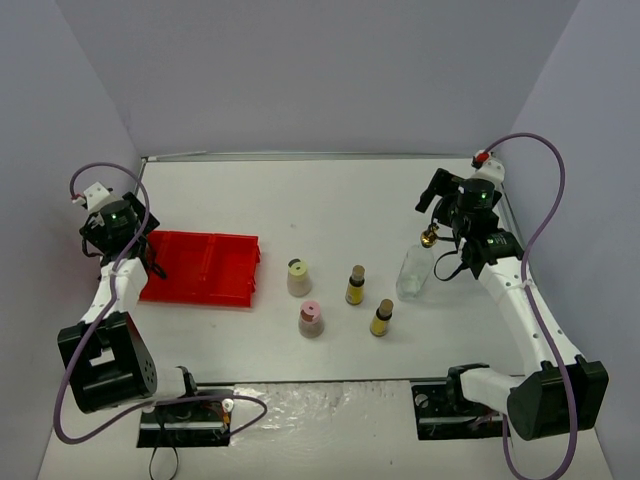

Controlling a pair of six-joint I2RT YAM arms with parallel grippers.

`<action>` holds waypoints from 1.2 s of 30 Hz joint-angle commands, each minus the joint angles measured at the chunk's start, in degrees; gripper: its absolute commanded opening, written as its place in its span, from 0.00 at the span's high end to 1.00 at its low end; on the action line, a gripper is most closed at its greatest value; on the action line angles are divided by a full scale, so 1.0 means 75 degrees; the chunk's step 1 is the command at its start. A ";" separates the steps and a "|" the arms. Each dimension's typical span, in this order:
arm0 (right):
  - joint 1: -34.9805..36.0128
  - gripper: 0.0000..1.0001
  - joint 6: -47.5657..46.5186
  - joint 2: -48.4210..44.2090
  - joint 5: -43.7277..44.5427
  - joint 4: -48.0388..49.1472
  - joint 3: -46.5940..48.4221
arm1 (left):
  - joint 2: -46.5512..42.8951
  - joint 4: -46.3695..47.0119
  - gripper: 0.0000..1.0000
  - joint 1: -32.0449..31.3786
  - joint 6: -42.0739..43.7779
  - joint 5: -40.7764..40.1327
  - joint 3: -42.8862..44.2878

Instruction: Organize the condiment bottles

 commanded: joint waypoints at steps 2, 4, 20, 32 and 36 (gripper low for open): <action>0.0039 0.00 -0.0080 -0.0222 -0.0012 0.0514 0.0116 | -0.0785 -0.0249 0.17 -0.0161 0.0025 -0.0069 0.0491; 0.0039 0.00 -0.0080 -0.0249 -0.0024 0.0511 0.0111 | -0.0974 -0.0487 0.15 -0.0215 0.0068 -0.0144 0.0560; 0.0039 0.00 -0.0022 -0.0245 0.0162 0.0390 0.0265 | -0.2290 -0.5572 0.12 -0.1874 -0.0675 -0.1677 0.2420; 0.0016 0.00 -0.0010 -0.0081 0.0681 -0.0020 0.0560 | -0.2881 -0.6910 0.12 -0.5076 -0.1142 -0.1611 0.3559; 0.0016 0.00 0.0011 -0.0112 0.0988 -0.0151 0.0668 | -0.2339 -0.6332 0.12 -0.6006 -0.0809 -0.1102 0.3649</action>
